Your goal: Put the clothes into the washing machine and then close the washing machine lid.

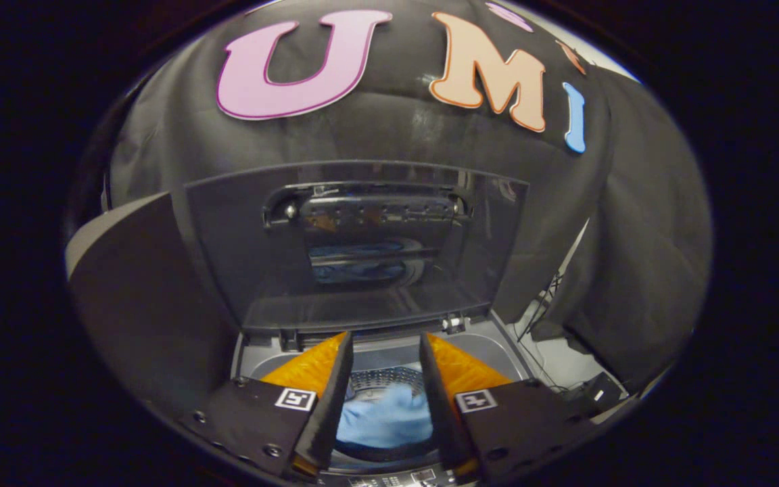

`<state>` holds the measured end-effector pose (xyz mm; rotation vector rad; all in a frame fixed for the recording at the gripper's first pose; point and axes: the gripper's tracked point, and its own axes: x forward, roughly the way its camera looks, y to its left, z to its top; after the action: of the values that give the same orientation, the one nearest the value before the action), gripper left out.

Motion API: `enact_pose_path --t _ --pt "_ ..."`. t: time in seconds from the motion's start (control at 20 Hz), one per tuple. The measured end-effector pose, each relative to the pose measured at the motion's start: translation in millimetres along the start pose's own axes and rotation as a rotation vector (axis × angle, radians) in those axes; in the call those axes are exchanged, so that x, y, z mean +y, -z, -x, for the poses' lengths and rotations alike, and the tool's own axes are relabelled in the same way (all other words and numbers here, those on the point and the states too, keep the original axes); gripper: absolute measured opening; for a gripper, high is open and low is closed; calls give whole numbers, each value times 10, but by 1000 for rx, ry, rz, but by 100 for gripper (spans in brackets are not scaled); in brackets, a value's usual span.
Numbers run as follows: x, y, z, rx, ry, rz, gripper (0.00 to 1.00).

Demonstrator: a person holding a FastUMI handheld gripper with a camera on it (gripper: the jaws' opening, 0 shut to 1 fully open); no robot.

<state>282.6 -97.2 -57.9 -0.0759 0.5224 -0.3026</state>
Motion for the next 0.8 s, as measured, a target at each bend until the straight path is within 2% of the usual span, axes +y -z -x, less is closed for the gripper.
enact_pose_path --t 0.15,0.4,0.55,0.8 --pt "85 -70 63 -33 -42 -18 80" --pt "91 -261 296 -101 -41 8 85" --pt "273 -474 408 -183 -120 21 100" --pt "242 -730 653 -249 -115 78 100"
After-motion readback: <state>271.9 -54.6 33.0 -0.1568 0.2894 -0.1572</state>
